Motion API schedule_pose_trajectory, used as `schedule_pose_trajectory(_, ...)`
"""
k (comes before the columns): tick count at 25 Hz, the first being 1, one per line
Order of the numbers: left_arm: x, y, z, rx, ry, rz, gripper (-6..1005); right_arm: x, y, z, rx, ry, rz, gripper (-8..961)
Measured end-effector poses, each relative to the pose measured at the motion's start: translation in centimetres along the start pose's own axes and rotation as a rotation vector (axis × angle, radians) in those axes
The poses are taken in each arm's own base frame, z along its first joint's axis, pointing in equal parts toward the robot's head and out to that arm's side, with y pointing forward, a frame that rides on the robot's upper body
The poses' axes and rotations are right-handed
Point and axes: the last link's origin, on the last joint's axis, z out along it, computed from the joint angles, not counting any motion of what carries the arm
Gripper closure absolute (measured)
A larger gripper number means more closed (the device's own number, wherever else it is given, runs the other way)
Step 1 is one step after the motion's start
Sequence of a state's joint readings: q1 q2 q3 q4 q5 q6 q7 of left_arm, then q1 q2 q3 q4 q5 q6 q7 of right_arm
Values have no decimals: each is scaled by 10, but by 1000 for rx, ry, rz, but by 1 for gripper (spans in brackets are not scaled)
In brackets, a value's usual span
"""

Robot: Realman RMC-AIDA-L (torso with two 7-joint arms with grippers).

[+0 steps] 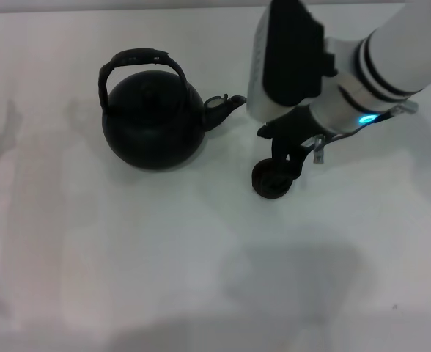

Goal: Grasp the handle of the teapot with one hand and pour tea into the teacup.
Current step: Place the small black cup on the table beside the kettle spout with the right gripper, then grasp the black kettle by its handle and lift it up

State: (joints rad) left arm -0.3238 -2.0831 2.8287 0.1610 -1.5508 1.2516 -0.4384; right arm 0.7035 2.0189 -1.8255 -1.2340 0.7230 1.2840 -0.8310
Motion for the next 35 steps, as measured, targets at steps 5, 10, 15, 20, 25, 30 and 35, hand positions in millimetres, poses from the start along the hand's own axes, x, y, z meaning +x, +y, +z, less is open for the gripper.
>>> schedule_pose_trajectory(5, 1, -3, -2, 18, 7, -29, 116, 15, -8, -13, 14, -86, 91, 81)
schedule_pose_trajectory(10, 4, -10, -4, 61, 33, -78, 116, 32, -17, -25, -2, -263, 195, 81)
schedule_pose_trajectory(15, 5, -12, -4, 75, 44, -89, 116, 60, -36, -35, 29, -452, 367, 81)
schedule_pose_trajectory(20, 6, -14, -8, 82, 51, -88, 117, 109, -62, -41, 108, -728, 648, 81)
schedule_pose_trajectory(25, 6, -15, -9, 67, 43, -72, 117, 172, -78, -53, 283, -1076, 977, 81)
schedule_pose_trajectory(30, 5, -18, -12, 73, 35, -69, 116, 235, -74, -55, 517, -1316, 1321, 81)
schedule_pose_trajectory(35, 4, -22, -17, 74, 26, -51, 116, 258, -56, -43, 845, -1241, 1207, 81)
